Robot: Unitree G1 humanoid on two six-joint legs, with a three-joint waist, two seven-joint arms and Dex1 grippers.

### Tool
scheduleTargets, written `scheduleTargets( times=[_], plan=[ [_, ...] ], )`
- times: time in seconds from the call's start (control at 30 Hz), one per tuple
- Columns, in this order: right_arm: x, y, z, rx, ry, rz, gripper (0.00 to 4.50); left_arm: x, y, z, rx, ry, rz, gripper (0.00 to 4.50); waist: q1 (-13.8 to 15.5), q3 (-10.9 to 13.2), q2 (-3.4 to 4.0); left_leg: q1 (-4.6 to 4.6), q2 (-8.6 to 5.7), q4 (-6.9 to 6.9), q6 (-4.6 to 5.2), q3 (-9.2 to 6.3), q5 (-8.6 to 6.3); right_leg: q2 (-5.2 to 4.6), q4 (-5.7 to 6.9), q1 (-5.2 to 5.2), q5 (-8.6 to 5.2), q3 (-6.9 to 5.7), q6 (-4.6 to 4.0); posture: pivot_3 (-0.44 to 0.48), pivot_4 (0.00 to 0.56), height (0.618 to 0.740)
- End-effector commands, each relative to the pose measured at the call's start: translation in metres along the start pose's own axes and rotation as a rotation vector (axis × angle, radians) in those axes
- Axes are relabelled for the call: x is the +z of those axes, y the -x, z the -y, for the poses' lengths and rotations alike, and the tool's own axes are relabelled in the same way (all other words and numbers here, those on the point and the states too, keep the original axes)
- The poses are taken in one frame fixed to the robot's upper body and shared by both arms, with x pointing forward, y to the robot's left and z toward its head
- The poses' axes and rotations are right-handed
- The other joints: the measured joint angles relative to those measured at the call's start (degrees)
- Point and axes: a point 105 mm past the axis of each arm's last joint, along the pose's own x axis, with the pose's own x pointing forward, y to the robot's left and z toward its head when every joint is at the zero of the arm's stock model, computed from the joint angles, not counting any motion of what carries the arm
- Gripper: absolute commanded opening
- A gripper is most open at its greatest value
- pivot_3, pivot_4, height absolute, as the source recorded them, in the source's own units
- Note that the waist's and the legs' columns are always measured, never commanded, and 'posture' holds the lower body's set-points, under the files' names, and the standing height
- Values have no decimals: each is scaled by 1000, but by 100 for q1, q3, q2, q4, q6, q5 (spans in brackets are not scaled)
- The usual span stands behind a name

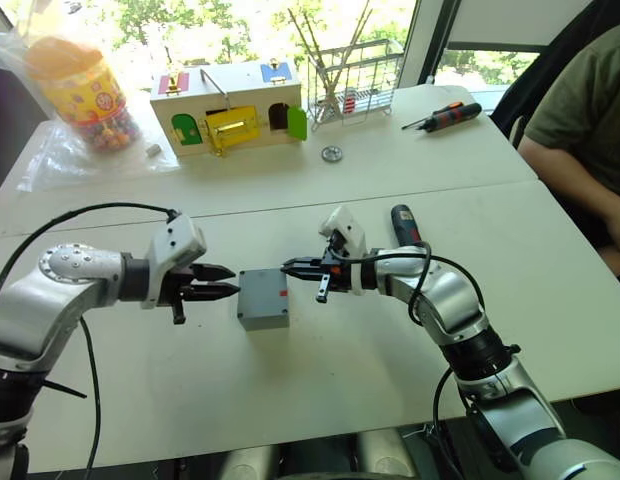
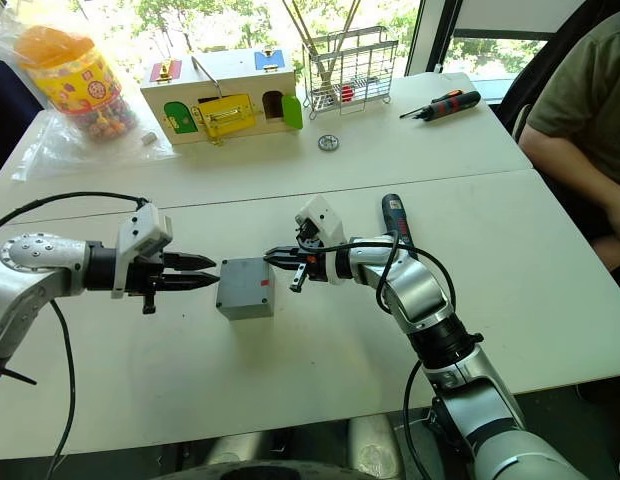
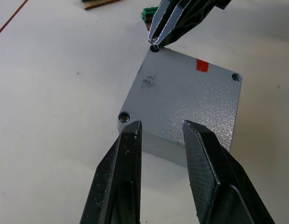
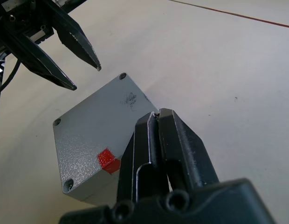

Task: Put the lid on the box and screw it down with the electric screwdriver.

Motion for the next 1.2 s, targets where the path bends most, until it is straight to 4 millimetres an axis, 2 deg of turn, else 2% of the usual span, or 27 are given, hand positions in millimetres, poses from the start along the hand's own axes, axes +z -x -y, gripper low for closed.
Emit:
scheduleTargets(
  times=[0.03, 0.13, 0.23, 0.3, 0.4, 0.5, 0.6, 0.63, 0.7, 0.77, 0.87, 1.03, 1.2],
  plan=[
    [12, 2, -3, 18, 42, 19, 1961, 7, -1, 0, 5, -38, 15, 1360, -2, 0, 0, 0, 0, 0, 0, 0, 0, 0, 0, 0, 0, 0, 0, 0, 150, 740],
    [14, 6, -2, 10, 50, 18, 3477, 8, -4, 1, -2, -41, 27, 1360, 4, 0, 0, 0, 0, 0, 0, 0, 0, 0, 0, 1, 0, 0, 0, 0, 150, 740],
    [22, 14, 2, -9, 49, 34, 4484, 13, -7, 2, -13, -48, 50, 1360, 7, 0, 0, 0, 0, 1, 0, 0, 0, 0, 0, 1, 0, 0, 0, 0, 150, 740],
    [34, 27, 4, -20, 41, 64, 4484, 21, -10, 2, -22, -57, 79, 1360, 10, 0, 0, 0, -1, 1, 0, 0, 0, -1, 0, 1, 0, 0, 0, 0, 150, 740],
    [63, 67, 22, -105, -48, 134, 4484, 38, -15, 5, -61, -108, 123, 1360, 55, 0, 0, -1, -2, 5, 0, -1, 0, -1, -1, 3, 0, -1, 0, 0, 150, 740],
    [70, 110, 40, -198, -78, 46, 4484, 52, -22, 11, -110, -172, 147, 1360, 125, 0, -2, -2, -6, 10, 2, 0, -1, -4, -4, 8, 0, -1, 0, 0, 150, 740],
    [73, 143, 53, -273, -120, -56, 4484, 63, -30, 18, -157, -223, 176, 1360, 167, 0, -2, 1, -2, 4, 5, 0, -3, -3, -8, 10, 0, -3, 0, 0, 150, 740],
    [70, 153, 64, -340, -162, -102, 4484, 66, -32, 19, -170, -238, 184, 1360, 163, 0, -2, 0, -3, 4, 5, 2, -3, -4, -8, 8, 0, -2, 0, 0, 150, 740],
    [50, 178, 83, -459, -309, -271, 4484, 73, -39, 23, -197, -278, 200, 1360, 160, 0, 0, 0, -3, 10, 5, 8, -2, -5, -5, 11, 0, 1, 0, 0, 150, 740],
    [26, 195, 84, -483, -431, -430, 4484, 76, -46, 24, -213, -307, 209, 1360, 163, 0, -1, 0, -3, 12, 5, 14, -3, -7, -6, 11, 0, 4, 0, 0, 150, 740],
    [3, 202, 81, -468, -573, -577, 4484, 78, -56, 25, -228, -321, 228, 1360, 139, 0, -3, 0, 0, 4, 11, 17, -6, -7, -13, 9, 0, 3, 0, 0, 150, 740],
    [-12, 190, 85, -448, -755, -649, 4484, 74, -68, 32, -229, -326, 245, 1360, 101, 1, -2, -2, 1, 5, 11, 36, -6, -6, -6, -2, 0, 14, 0, 0, 150, 740],
    [-23, 173, 94, -450, -776, -717, 4484, 69, -71, 38, -196, -304, 251, 1360, 163, 1, -2, -3, 0, 4, 11, 31, -6, -7, -8, -3, 0, 13, 0, 0, 150, 740]
  ],
)
